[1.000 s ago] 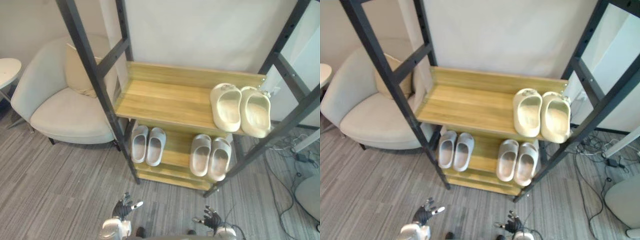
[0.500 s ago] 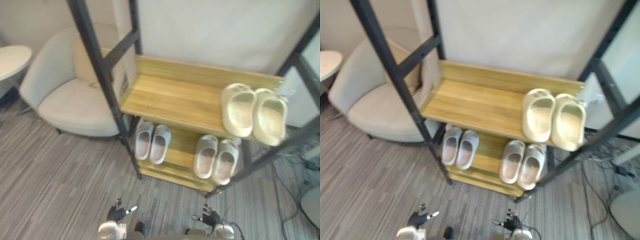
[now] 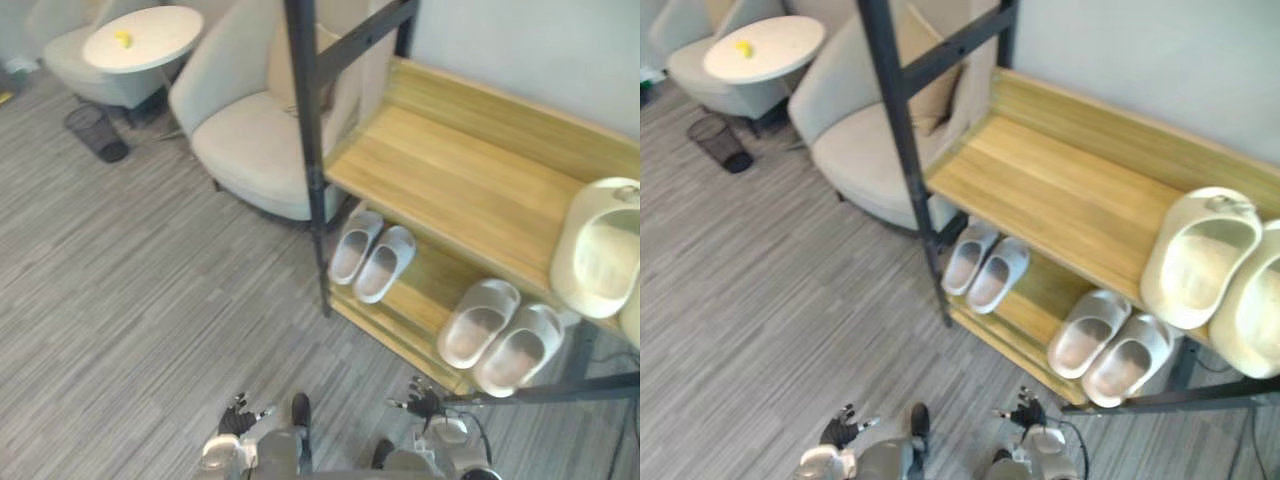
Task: Organize the slippers on the shoe rack
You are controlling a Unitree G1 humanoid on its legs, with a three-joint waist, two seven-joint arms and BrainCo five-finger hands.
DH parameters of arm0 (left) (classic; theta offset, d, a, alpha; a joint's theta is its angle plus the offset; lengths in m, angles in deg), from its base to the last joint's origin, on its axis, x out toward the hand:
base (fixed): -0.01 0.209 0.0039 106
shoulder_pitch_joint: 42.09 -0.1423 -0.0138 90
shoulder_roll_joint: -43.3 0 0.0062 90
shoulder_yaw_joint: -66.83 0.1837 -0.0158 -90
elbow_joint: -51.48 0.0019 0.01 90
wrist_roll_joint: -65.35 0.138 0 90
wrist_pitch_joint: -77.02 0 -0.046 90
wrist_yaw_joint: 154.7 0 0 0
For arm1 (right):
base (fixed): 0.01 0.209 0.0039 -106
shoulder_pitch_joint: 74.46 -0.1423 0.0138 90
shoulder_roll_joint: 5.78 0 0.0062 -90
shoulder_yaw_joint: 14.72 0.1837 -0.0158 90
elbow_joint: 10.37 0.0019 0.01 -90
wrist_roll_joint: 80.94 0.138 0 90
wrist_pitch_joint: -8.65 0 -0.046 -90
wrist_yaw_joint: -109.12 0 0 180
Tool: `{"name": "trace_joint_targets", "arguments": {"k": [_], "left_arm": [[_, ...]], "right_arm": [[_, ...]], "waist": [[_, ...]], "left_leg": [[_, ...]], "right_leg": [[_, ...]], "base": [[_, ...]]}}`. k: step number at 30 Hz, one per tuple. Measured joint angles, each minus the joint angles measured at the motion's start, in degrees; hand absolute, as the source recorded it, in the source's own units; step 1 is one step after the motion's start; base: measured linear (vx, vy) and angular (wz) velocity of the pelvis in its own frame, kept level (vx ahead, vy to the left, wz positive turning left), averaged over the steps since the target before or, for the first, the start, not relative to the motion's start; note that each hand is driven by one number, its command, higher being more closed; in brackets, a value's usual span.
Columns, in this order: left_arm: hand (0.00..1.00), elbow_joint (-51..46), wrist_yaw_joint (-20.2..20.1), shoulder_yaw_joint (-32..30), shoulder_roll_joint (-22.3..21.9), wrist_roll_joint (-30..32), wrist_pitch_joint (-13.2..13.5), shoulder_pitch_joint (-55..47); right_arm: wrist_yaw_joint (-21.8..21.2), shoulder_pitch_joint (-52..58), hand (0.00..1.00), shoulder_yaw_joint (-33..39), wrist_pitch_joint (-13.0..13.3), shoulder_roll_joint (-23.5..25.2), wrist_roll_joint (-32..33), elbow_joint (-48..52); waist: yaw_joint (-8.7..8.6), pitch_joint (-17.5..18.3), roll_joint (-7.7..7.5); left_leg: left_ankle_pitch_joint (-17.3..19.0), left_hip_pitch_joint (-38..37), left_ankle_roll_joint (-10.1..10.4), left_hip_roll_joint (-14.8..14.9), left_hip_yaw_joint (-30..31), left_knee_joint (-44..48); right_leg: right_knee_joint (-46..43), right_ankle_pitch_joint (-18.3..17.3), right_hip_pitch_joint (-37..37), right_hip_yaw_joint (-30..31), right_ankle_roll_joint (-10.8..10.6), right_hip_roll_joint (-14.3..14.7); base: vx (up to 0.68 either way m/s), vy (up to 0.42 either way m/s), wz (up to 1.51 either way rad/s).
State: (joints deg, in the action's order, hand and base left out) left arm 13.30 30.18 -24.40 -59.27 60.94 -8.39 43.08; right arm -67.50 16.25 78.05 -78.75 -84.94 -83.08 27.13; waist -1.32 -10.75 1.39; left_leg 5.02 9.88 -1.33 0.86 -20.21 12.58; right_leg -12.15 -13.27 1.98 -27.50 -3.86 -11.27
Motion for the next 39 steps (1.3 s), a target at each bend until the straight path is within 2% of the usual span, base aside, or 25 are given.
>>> {"name": "trace_joint_targets", "arguments": {"k": [1, 2, 3, 4, 5, 6, 11, 14, 15, 16, 17, 19, 21, 22, 23, 24, 26, 28, 30, 31, 32, 34, 35, 36, 39], "left_arm": [[0.0, 0.4, -0.1, -0.1, 0.8, 1.0, -0.1, 1.3], [0.0, 0.6, 0.1, -0.2, 0.7, 1.1, -0.2, 1.2], [0.0, 1.5, 0.1, -0.2, 0.4, 2.0, -0.4, 0.9], [0.0, 1.8, 0.2, 0.0, 0.4, 2.2, -0.4, 0.9], [0.0, 1.9, 0.2, 0.1, 0.7, 2.7, -0.4, 1.0], [0.0, 2.0, 0.2, 0.1, 0.5, 3.2, -0.4, 1.2], [0.0, 3.0, 0.3, 0.1, 0.7, 3.3, -0.3, 1.2], [0.0, 3.7, 0.3, 0.0, 0.9, 3.3, -0.2, 1.2], [0.0, 4.0, 0.3, 0.1, 0.9, 3.3, -0.3, 1.1], [0.0, 4.1, 0.3, 0.2, 1.1, 3.3, -0.3, 1.1], [0.0, 4.0, 0.3, 0.5, 1.4, 3.2, -0.4, 1.0], [0.0, 4.1, 0.6, 0.5, 1.7, 3.1, -0.3, 1.0], [0.0, 4.3, 0.9, 0.5, 1.8, 3.1, -0.3, 1.2], [0.0, 5.1, 1.1, 0.2, 2.1, 3.1, -0.3, 0.9], [0.0, 5.0, 1.1, -0.4, 2.1, 3.1, -0.2, 0.8], [0.0, 5.3, 1.2, -1.1, 1.7, 3.1, -0.3, 0.8], [0.0, 5.1, 1.2, -1.9, -0.2, 3.1, -0.3, 0.0], [0.0, 5.1, 1.2, -1.8, -0.6, 3.1, -0.3, 0.5], [0.0, 4.7, 1.2, -2.2, -0.7, 2.9, -0.3, 1.3], [0.0, 4.3, 1.2, -2.2, -0.7, 2.8, -0.2, 1.4], [0.0, 3.6, 1.2, -2.1, -1.0, 2.5, 0.0, 1.4], [0.0, 3.3, 1.1, -2.1, -1.7, 1.9, 0.0, 2.1], [0.0, 3.4, 1.2, -2.1, -2.0, 1.9, 0.0, 2.6], [0.0, 3.4, 1.1, -1.8, -1.9, 2.0, 0.0, 3.4], [0.0, 2.9, 1.2, -1.7, -0.8, 2.0, -0.2, 3.9]], "right_arm": [[0.0, 0.7, 0.0, 1.2, -0.1, 1.2, 0.0, -1.0], [0.0, 0.7, 0.0, 1.3, -0.4, 1.1, 0.0, -0.5], [0.1, 1.4, 0.0, 1.5, -0.5, 1.0, -0.1, -0.4], [0.1, 1.4, 0.0, 1.6, -0.7, 1.1, -0.1, -0.1], [0.0, 1.7, 0.0, 1.5, -0.6, 1.5, -0.1, -0.1], [0.0, 1.7, 0.0, 1.5, -0.7, 1.5, -0.1, -0.2], [0.0, 0.8, 0.0, 1.4, -0.8, 2.5, -0.1, -0.9], [-0.1, 0.2, 0.0, 1.1, -0.9, 2.7, -0.2, -1.4], [-0.1, 0.0, 0.0, 1.1, -0.9, 2.6, -0.2, -1.1], [-0.1, 0.0, 0.0, 1.1, -0.8, 2.4, -0.2, -0.8], [-0.1, 0.2, 0.0, 1.1, -0.8, 2.3, -0.2, -0.7], [-0.1, 0.5, 0.0, 1.0, -0.8, 2.5, -0.2, -0.8], [-0.1, 0.6, 0.0, 1.0, -0.9, 2.4, -0.1, -0.9], [-0.1, 0.9, 0.0, 0.9, -0.9, 2.5, -0.1, -0.9], [-0.1, 1.0, 0.0, 0.7, -0.9, 2.7, -0.1, -1.1], [-0.1, 0.9, 0.0, 0.5, -0.9, 2.3, -0.1, -1.2], [0.0, 0.4, 0.0, 0.5, -0.9, 1.7, 0.0, -1.4], [0.0, 0.1, 0.0, 0.3, -0.9, 1.5, 0.0, -1.5], [0.1, 0.4, 0.0, 0.3, -0.9, 1.5, 0.1, -2.5], [0.2, 0.7, 0.0, 0.2, -0.9, 1.5, 0.4, -2.5], [0.4, 0.8, 0.0, -0.3, -0.9, 1.3, 0.6, -2.5], [0.6, 0.3, 0.0, -0.9, -0.9, 0.9, 0.6, -2.4], [0.7, 0.3, 0.0, -0.9, -0.9, 0.8, 0.6, -2.3], [1.0, 0.4, 0.0, -0.6, -1.1, 0.4, 0.6, -2.6], [1.2, 0.6, 0.0, -0.5, -1.1, 1.8, 0.6, -2.6]], "waist": [[0.12, -0.4, -1.44], [0.7, -0.8, -0.83], [0.69, -1.3, -0.21], [0.54, -1.1, -0.23], [0.41, -0.7, -1.2], [0.41, -0.7, -1.2], [0.8, -0.5, -1.52], [0.9, -0.5, -1.64], [0.43, -0.5, -1.66], [0.17, -0.5, -1.84], [-0.34, -0.4, -1.89], [-0.34, -0.1, -2.53], [-0.43, -0.1, -2.44], [-0.8, 0.3, -2.98], [-0.8, 0.8, -3.64], [-0.8, 1.0, -3.35], [0.05, 2.7, -0.11], [-0.08, 2.6, 0.84], [0.13, 2.0, 0.0], [0.24, 1.8, -0.13], [0.31, 1.8, -0.02], [0.4, 1.8, 0.19], [0.43, 1.6, 0.49], [0.46, 1.2, 0.61], [0.57, 0.8, -1.6]], "left_leg": [[4.3, -0.7, -2.3, 0.5, -3.5, 2.7], [5.7, -1.7, -2.4, 3.0, -3.9, 7.3], [6.7, -3.6, 0.7, 2.7, -1.8, 4.7], [5.4, -4.7, 0.9, 2.0, -1.5, 2.2], [3.0, -6.1, 0.1, -0.5, -0.9, -2.1], [2.2, -6.4, -0.4, -1.4, -0.4, -3.7], [0.3, -8.7, -1.2, -3.3, 0.2, -8.1], [0.3, -10.7, -1.4, -3.9, 1.4, -10.0], [0.3, -12.1, -1.5, -4.1, 3.2, -11.5], [0.3, -13.0, -1.6, -4.2, 4.8, -11.6], [0.7, -13.1, -2.1, -3.7, 7.7, -11.6], [0.7, -13.2, -2.1, -3.3, 11.7, -11.6], [0.9, -14.0, -1.4, -2.8, 14.6, -11.7], [1.7, -14.2, 0.8, -2.9, 17.7, -11.1], [2.2, -14.1, 1.4, -3.2, 19.4, -10.0], [3.3, -13.9, 2.1, -2.7, 20.8, -9.0], [4.6, -12.4, 3.9, -0.1, 21.0, -8.0], [5.6, -10.0, 5.6, 1.1, 19.8, -3.6], [7.9, -5.5, 8.7, 3.0, 14.4, 10.4], [8.5, -4.0, 8.6, 4.8, 10.7, 15.4], [9.3, -2.5, 7.5, 7.6, 5.5, 19.9], [9.5, 0.1, 6.2, 10.9, -1.2, 19.5], [6.5, 1.5, 4.2, 12.2, -4.7, 15.2], [5.3, 2.0, 3.8, 11.3, -7.4, 12.5], [4.1, 1.5, 2.0, 6.9, -8.1, 6.2]], "right_leg": [[1.7, 2.1, 0.7, -2.8, -0.2, -1.6], [1.1, 2.1, 1.4, -3.0, -0.6, -1.2], [1.0, 2.3, 2.1, -2.4, -1.8, -0.4], [1.5, 2.7, 1.7, -1.4, -1.3, -0.4], [3.2, 3.7, 1.7, 0.0, -1.0, -0.4], [4.6, 4.4, 2.0, 0.2, -1.7, -0.6], [5.0, 5.8, 3.2, 0.5, -2.0, -1.3], [-5.6, 3.9, 0.1, 0.9, -2.5, -3.8], [-15.2, 3.7, -3.0, 2.2, -2.1, -5.8], [-20.1, 2.8, -5.4, 4.6, -1.4, -6.2], [-21.5, 0.0, -7.3, 9.3, -1.2, -4.3], [-19.9, -1.4, -10.2, 13.2, -1.5, -1.5], [-15.5, -0.8, -12.5, 16.7, -2.0, 0.8], [-6.8, 3.6, -12.8, 19.1, -1.0, 2.2], [-2.8, 7.5, -12.8, 18.9, -0.4, 2.4], [-2.3, 9.4, -12.2, 18.9, 0.1, 2.9], [0.1, 8.9, -11.7, 16.7, 1.2, 5.2], [2.1, 8.7, -10.1, 14.8, 1.6, 5.8], [5.4, 8.2, -4.2, 12.2, 2.3, 6.0], [6.3, 8.0, -2.1, 11.0, 2.7, 6.0], [6.6, 7.9, -0.3, 9.6, 2.8, 6.0], [6.5, 7.5, 1.0, 8.1, 2.3, 5.5], [6.1, 6.3, 1.7, 6.6, 0.5, 5.1], [5.4, 4.2, 2.5, 4.9, -1.2, 4.2], [6.0, 4.0, 2.1, 1.2, -1.5, 2.0]], "base": [[-0.03, 0.09, 0.61], [-0.01, 0.139, 0.49], [0.01, 0.094, 0.21], [0.04, 0.136, 0.34], [0.02, 0.097, 0.37], [0.03, 0.079, 0.32], [0.01, 0.037, 0.09], [0.02, 0.02, 0.14], [0.02, 0.022, 0.51], [0.08, 0.013, 1.01], [0.1, -0.02, 0.91], [0.15, -0.063, 1.13], [0.24, -0.126, 1.21], [0.31, -0.209, 1.24], [0.34, -0.238, 1.3], [0.33, -0.202, 0.63], [0.38, -0.184, 0.28], [0.33, -0.145, 0.39], [0.28, -0.111, 0.59], [0.24, -0.088, 0.51], [0.2, -0.046, 0.38], [0.21, 0.039, 0.41], [0.18, 0.126, 0.84], [0.19, 0.153, 0.9], [0.18, 0.166, 0.84]]}}
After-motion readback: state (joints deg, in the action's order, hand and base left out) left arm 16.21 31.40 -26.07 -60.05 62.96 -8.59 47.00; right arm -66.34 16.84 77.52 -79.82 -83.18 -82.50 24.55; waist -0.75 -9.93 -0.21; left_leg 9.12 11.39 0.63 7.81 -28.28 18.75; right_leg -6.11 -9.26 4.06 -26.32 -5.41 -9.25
